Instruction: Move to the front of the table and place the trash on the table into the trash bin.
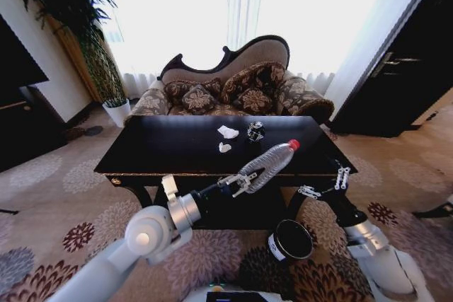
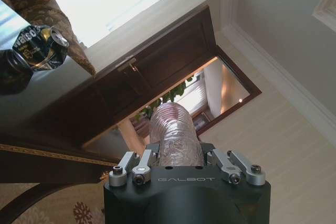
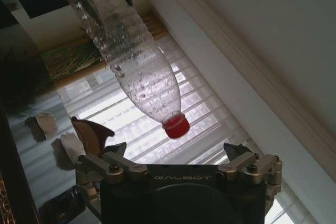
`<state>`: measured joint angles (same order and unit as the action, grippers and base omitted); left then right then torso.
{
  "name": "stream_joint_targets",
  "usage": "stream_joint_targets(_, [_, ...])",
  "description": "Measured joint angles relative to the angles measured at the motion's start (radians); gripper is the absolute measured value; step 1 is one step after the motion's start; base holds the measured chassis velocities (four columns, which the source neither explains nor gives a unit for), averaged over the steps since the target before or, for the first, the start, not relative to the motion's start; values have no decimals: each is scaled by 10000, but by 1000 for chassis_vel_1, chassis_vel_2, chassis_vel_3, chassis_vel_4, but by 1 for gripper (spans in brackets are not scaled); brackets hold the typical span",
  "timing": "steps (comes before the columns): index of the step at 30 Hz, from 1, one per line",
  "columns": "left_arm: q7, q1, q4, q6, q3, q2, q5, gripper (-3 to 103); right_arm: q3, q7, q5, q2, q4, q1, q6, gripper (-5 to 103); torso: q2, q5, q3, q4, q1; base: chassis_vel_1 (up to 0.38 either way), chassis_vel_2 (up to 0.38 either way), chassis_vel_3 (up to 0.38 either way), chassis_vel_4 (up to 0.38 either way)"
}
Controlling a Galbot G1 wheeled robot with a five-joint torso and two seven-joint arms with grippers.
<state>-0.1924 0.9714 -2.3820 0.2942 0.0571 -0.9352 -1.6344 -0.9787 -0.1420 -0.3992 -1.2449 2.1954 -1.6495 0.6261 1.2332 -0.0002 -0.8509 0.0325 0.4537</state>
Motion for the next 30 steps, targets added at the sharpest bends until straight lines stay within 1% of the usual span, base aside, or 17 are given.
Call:
stream_joint_targets(2, [-17, 9, 10, 0, 107, -244, 58, 36, 99, -28, -4, -128, 324, -169, 27, 100, 0, 0, 0, 0, 1, 0, 0, 0, 0])
stream_joint_targets(8, [-38, 389, 129, 0, 183, -531, 214, 36, 227, -30, -53, -348, 800, -385, 59, 100, 1, -1, 0, 0, 1, 0, 0, 0, 0])
stream_joint_targets(13, [-27, 514, 114, -23, 307, -628, 322, 36, 370, -34, -248, -435, 923, -469, 123, 100, 0, -1, 0, 0, 1, 0, 0, 0, 0])
stream_joint_targets(17, [-53, 498, 95, 1, 654, -758, 450, 36, 581, -34, -625, -503, 948, -429, 226, 100, 0, -1, 0, -1, 1, 0, 0, 0, 0])
stream_joint_targets(21, [-102, 483, 99, 13, 953, -836, 540, 36, 670, -30, -768, -534, 963, -419, 260, 100, 0, 0, 0, 0, 1, 0, 0, 0, 0])
stream_joint_targets(30, [-81, 439, 176, 0, 1356, -907, 662, 36, 728, -47, -791, -550, 1096, -460, 248, 100, 0, 0, 0, 0, 1, 0, 0, 0, 0])
